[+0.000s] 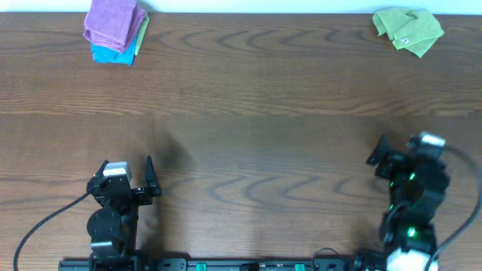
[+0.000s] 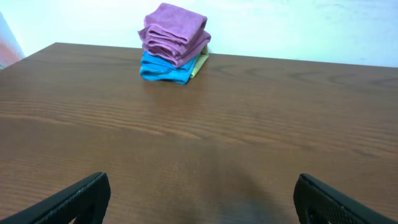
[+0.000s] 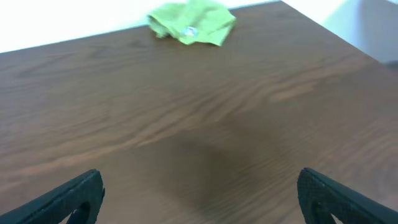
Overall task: Fold the cloth
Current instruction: 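Reach the right gripper forward to the crumpled green cloth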
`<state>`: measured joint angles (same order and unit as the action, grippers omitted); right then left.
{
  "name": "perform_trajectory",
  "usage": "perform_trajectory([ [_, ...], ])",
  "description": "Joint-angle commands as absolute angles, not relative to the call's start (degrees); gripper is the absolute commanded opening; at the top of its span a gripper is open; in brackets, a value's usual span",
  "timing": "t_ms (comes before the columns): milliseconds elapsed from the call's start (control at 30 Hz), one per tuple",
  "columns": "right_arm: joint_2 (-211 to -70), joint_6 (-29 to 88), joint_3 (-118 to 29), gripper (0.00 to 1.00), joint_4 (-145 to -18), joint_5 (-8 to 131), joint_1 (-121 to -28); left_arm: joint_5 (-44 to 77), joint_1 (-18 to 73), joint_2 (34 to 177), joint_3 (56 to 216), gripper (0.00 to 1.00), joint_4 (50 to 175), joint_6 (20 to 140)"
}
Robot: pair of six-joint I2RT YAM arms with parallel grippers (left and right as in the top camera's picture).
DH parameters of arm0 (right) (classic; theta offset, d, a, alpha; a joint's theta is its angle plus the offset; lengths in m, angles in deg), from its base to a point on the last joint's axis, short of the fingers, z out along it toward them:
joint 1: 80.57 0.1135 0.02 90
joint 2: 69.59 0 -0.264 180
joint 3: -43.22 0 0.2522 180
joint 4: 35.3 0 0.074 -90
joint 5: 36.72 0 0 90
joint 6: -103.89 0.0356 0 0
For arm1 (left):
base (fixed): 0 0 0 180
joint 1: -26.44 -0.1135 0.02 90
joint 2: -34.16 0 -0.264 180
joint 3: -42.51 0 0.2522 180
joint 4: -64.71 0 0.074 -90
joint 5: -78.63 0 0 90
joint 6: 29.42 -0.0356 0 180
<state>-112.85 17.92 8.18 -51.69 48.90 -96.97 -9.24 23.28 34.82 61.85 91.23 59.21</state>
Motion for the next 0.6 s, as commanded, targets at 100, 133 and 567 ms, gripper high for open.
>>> perform_trajectory([
  [100, -131.5, 15.56, -4.39, 0.99, -49.62, 49.9, -100.89, -10.31, 23.56, 34.47, 60.21, 0.95, 91.64, 58.84],
  [133, -133.88, 15.56, -5.96, 0.99, -49.6, 49.9, -100.91, -10.31, 23.56, 34.47, 60.21, 0.95, 91.64, 58.84],
  [567, -147.19, 15.1, -11.8, 0.99, -31.72, 58.12, -100.97, -10.31, 23.56, 34.47, 60.21, 0.95, 91.64, 58.84],
])
